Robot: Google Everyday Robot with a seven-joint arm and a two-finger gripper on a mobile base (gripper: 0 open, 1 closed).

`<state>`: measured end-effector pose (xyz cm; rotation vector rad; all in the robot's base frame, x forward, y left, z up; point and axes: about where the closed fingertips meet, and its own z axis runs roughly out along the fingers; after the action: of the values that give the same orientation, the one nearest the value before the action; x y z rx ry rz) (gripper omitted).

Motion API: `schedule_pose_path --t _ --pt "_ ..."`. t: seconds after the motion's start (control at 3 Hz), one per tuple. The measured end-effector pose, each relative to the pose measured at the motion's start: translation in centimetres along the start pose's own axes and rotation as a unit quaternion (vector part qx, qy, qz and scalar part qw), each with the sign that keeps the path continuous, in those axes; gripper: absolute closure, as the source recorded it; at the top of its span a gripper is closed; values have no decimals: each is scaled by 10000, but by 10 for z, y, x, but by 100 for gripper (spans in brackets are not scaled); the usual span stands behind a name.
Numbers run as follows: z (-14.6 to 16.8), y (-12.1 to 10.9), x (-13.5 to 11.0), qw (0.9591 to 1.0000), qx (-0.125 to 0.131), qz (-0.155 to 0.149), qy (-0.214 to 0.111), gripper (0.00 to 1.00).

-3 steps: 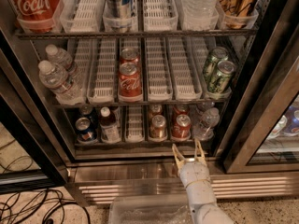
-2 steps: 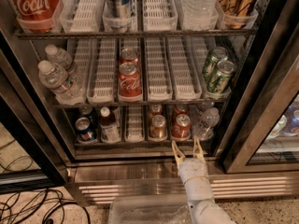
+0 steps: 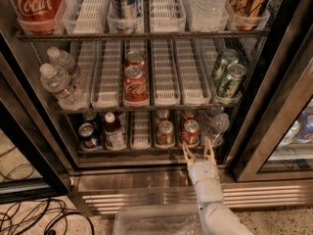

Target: Pick coke can from bottom shelf of fridge

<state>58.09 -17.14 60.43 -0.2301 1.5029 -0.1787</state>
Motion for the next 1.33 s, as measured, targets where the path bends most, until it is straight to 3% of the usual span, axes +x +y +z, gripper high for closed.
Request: schedule_pose_path --t 1.0,1.33 --pt "10 9 4 9990 -403 112 170 39" --pt "28 22 0 9987 -498 133 50 39"
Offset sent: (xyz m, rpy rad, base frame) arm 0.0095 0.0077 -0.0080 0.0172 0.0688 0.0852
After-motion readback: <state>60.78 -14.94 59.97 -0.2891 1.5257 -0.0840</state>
